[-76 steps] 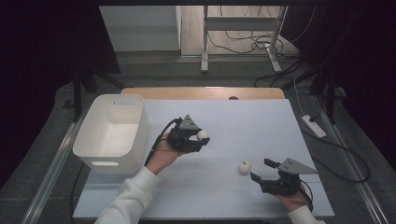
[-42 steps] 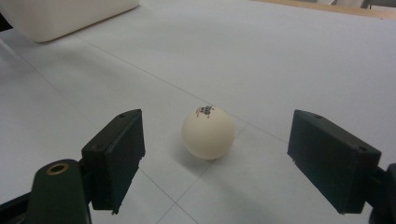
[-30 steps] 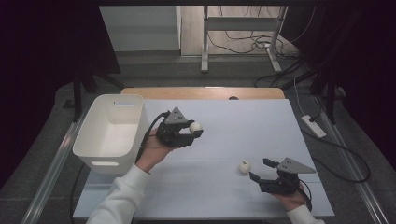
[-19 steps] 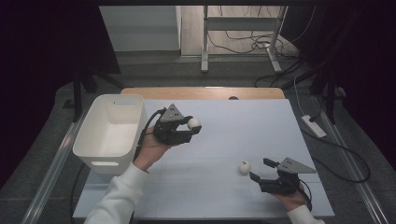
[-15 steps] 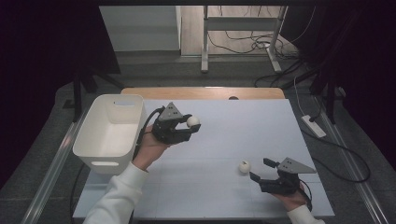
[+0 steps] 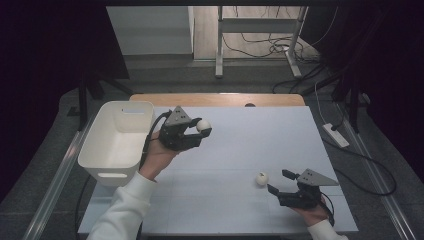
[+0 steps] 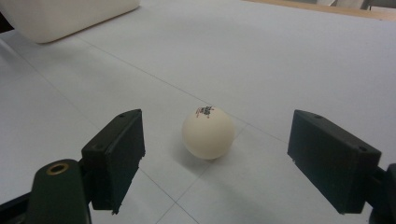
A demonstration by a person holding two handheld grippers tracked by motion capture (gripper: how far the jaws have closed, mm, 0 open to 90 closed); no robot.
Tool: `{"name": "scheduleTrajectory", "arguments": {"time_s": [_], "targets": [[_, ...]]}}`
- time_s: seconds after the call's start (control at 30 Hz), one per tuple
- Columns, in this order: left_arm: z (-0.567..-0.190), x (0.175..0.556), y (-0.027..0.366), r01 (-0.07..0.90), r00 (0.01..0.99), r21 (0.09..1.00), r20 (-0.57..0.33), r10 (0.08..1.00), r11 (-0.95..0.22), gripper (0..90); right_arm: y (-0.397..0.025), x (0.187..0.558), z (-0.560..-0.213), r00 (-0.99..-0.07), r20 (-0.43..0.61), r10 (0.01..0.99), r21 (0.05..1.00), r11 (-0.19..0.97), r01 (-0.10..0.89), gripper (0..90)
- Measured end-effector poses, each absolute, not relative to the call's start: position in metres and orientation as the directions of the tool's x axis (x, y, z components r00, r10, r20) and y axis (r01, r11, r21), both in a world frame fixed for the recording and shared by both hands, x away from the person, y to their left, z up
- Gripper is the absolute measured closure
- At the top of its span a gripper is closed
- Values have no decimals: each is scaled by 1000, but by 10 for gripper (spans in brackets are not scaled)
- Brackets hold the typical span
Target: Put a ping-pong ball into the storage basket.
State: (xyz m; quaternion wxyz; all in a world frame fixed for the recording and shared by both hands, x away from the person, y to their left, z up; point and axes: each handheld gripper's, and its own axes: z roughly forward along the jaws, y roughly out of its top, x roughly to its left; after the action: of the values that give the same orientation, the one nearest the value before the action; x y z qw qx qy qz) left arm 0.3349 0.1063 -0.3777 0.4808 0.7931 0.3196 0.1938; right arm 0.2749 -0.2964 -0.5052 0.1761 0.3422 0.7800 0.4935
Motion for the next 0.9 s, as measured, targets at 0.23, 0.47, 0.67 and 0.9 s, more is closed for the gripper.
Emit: {"name": "scheduleTrajectory", "arguments": {"time_s": [0.23,0.47,0.67,0.9], "targets": [[-375,335,112,321,711,889,1,703,-325,511,-297,275,-505,-703,61,709,890,280,360,187],[-373,334,118,321,700,891,5,714,-321,511,-297,275,-505,-702,61,710,890,279,360,187],[-372,333,125,323,687,893,6,727,-313,511,-298,275,-505,-702,58,710,891,280,358,187],[-370,331,132,324,673,895,9,739,-307,511,-297,275,-505,-701,57,711,890,282,358,187]]}}
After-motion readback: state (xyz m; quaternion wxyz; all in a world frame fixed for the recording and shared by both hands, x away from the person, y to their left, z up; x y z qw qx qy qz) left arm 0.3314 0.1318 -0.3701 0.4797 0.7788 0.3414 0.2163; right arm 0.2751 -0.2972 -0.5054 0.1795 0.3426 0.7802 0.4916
